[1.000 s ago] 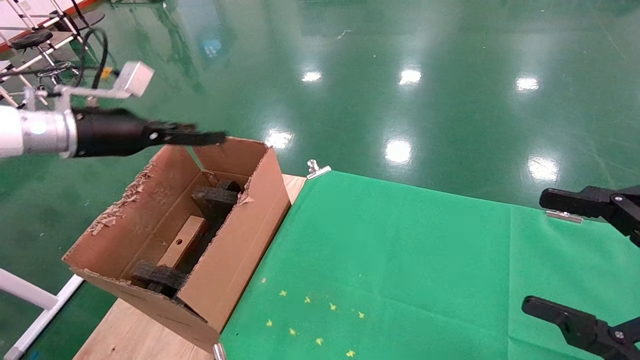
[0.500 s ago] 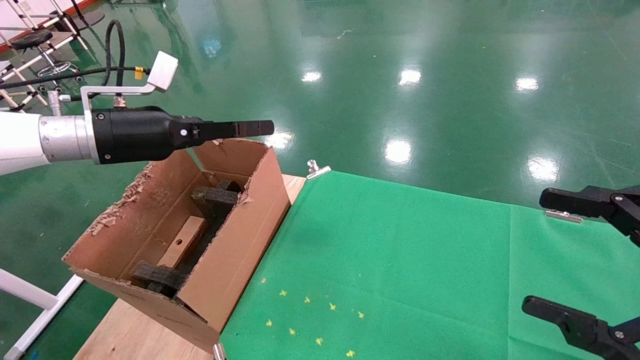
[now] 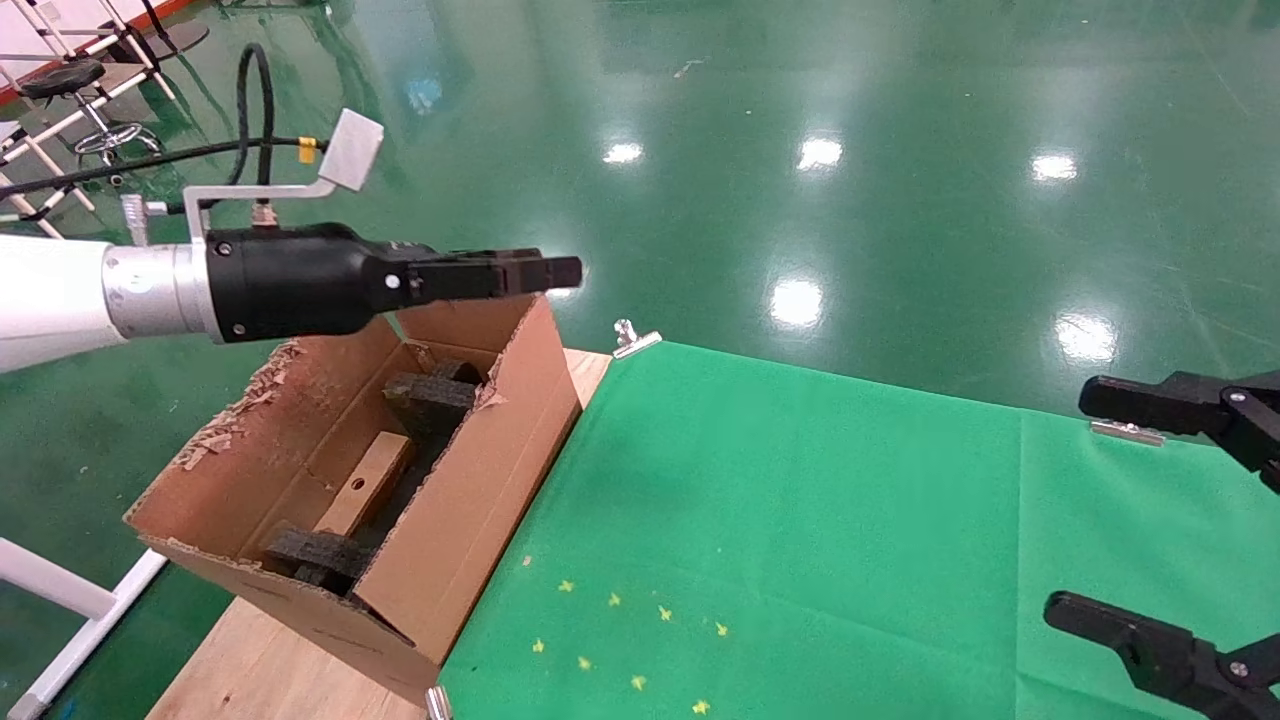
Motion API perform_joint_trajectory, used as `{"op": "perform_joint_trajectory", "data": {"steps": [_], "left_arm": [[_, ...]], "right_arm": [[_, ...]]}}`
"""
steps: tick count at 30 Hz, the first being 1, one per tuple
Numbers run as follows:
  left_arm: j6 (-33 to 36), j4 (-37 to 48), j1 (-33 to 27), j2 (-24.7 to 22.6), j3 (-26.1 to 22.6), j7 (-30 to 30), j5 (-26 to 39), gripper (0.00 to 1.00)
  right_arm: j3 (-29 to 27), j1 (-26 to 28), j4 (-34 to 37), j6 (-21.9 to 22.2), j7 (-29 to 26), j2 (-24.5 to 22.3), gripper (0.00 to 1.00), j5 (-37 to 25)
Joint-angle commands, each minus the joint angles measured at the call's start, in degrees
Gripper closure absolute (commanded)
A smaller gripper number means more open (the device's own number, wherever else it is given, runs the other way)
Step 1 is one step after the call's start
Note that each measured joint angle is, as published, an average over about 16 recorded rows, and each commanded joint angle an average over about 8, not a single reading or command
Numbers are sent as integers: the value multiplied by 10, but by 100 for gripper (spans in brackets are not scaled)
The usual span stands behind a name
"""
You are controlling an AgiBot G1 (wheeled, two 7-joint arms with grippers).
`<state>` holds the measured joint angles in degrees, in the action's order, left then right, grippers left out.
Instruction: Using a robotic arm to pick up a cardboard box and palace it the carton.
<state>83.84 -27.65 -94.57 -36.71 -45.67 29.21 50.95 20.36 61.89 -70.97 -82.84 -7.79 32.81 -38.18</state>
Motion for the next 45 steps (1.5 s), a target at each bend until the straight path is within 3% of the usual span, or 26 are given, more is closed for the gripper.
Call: {"op": "perform_joint_trajectory", "data": {"steps": [1, 45], "left_arm": [[1, -18, 13, 1, 12, -7, -4, 0], [17, -414, 297, 15, 267, -166, -82, 0]], "right_arm": [[0, 0, 0, 0, 0, 0, 0, 0], [0, 0, 0, 0, 0, 0, 0, 0]]}}
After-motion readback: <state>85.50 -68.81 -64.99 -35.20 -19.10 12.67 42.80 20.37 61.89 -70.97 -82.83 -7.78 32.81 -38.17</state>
